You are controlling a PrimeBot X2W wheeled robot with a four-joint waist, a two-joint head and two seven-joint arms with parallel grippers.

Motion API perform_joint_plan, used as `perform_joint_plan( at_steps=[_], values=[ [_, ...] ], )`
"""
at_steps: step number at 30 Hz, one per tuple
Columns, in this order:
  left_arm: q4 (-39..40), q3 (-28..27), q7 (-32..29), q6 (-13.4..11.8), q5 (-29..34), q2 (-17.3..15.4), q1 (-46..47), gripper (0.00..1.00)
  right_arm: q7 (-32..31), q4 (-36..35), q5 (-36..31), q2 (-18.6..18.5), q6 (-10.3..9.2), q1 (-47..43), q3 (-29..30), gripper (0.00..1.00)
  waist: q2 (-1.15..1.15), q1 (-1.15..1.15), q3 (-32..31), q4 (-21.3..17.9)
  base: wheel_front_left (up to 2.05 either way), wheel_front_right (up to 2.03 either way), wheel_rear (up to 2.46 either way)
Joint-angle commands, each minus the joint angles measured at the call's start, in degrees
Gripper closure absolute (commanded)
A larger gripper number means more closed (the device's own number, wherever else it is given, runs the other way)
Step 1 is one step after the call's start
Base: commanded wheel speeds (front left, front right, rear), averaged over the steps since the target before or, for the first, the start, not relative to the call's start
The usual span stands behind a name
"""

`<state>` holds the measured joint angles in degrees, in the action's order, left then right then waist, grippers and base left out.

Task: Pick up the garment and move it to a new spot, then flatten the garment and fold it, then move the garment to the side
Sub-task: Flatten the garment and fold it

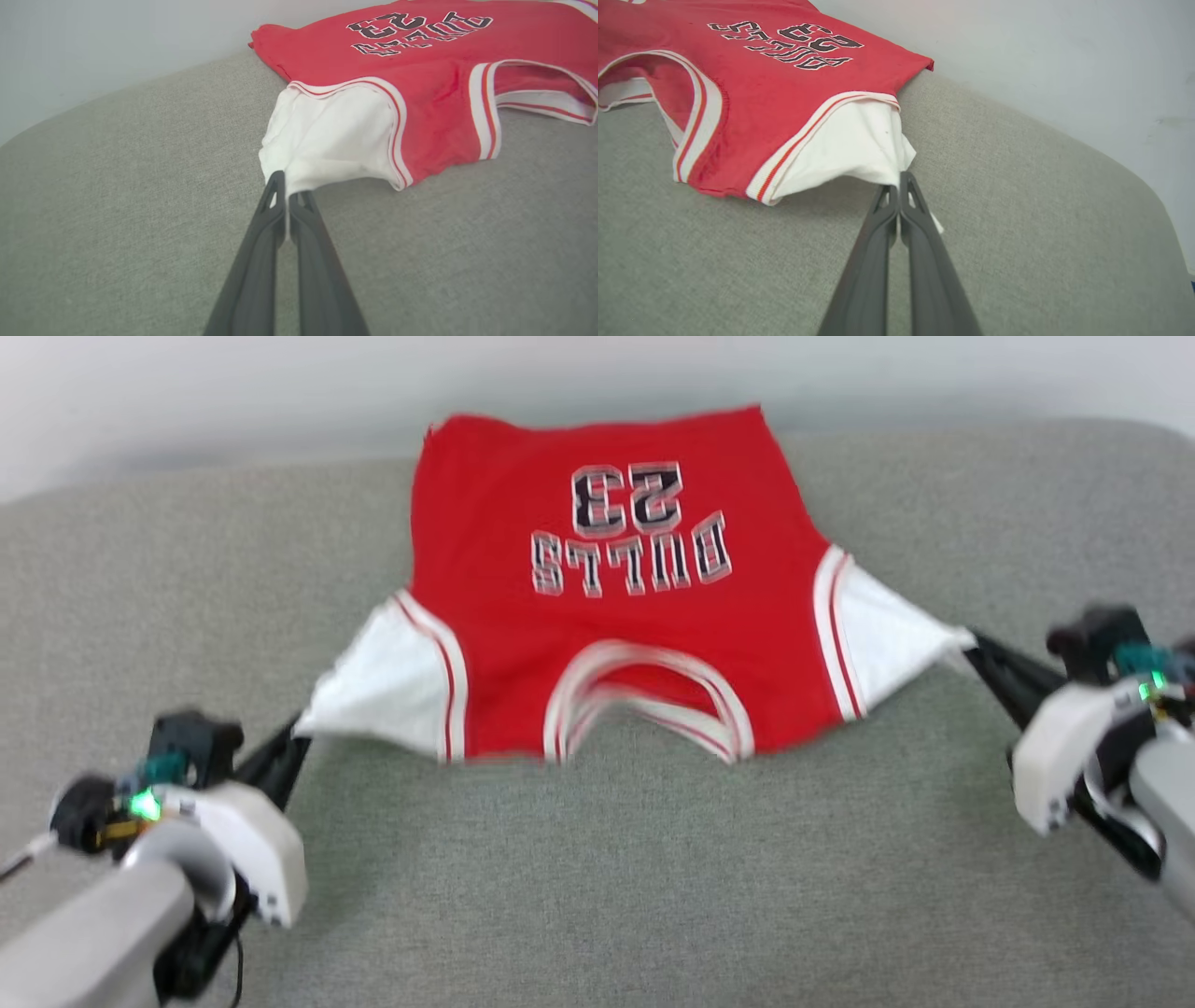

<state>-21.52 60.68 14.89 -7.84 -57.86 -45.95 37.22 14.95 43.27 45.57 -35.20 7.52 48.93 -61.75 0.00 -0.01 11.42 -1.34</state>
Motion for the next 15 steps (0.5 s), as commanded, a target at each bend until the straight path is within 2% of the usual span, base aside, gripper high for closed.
perform_joint_plan(
  at_steps=[1,7,8,15],
  values=[
    [2.1,-0.7,0.3,-1.3,-0.8,-1.4,-3.8,1.0,0.2,-1.6,0.4,-1.9,-0.06,-3.6,0.7,1.0,0.0,0.01,-2.7,-0.2,0.0,0.0,0.0],
    [8.3,-0.8,0.4,-4.3,-2.5,-4.8,-11.9,1.0,0.2,-5.7,0.0,-5.6,-0.06,-11.8,2.5,1.0,0.0,0.01,-5.8,-0.7,0.0,0.0,0.0],
    [11.8,-0.9,0.4,-6.4,-3.7,-7.1,-16.6,1.0,-0.3,-8.2,-0.3,-7.5,-0.06,-16.4,3.4,1.0,0.0,0.01,-6.9,-1.0,0.0,0.0,0.0],
    [19.1,-4.4,0.3,-11.4,-6.1,-9.5,-28.6,1.0,-3.9,-14.6,0.9,-11.3,-0.08,-27.5,5.4,1.0,0.0,0.01,-8.4,-1.7,0.0,0.0,0.0]
  ],
)
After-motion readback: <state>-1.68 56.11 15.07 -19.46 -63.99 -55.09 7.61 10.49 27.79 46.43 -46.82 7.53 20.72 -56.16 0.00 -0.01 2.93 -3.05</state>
